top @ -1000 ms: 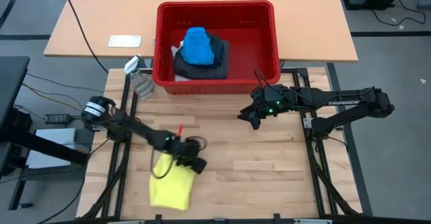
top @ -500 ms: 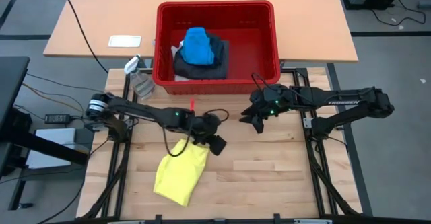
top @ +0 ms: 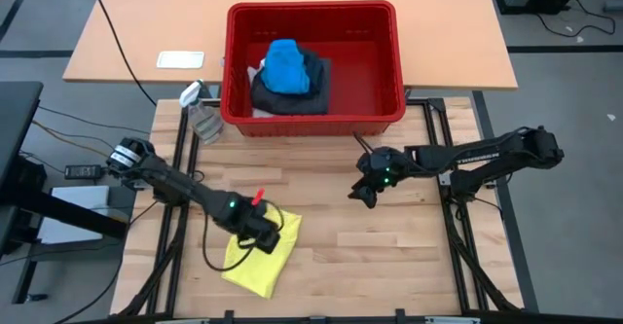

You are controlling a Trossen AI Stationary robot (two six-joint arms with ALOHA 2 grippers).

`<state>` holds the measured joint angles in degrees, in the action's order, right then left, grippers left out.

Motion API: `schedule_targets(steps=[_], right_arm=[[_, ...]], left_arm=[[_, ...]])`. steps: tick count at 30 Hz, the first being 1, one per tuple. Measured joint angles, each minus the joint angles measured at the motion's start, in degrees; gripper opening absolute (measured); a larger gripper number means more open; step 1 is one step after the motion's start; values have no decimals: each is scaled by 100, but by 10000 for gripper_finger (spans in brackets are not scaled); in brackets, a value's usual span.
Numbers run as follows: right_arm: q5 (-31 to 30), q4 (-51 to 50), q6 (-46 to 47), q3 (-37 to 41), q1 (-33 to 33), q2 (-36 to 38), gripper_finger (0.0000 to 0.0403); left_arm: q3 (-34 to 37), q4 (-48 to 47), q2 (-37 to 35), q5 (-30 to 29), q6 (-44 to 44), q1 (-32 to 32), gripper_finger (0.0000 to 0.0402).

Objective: Fold laundry
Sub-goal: Put the folded yellow shirt into the red laundry bin

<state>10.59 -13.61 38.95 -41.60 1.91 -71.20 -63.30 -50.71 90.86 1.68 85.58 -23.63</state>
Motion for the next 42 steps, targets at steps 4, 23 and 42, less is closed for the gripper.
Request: schedule_targets(steps=[4,23,42], right_arm=[[298,828,386,522,-17,0,218],[588,994,502,745,48,5,225],[854,708,595,743,524,30,213]], left_arm=[[439,-27,-10,203,763,-183,347],[2311,3053,-86,507,1108,-62,319],[2381,5017,20,-1136,922,593,31]])
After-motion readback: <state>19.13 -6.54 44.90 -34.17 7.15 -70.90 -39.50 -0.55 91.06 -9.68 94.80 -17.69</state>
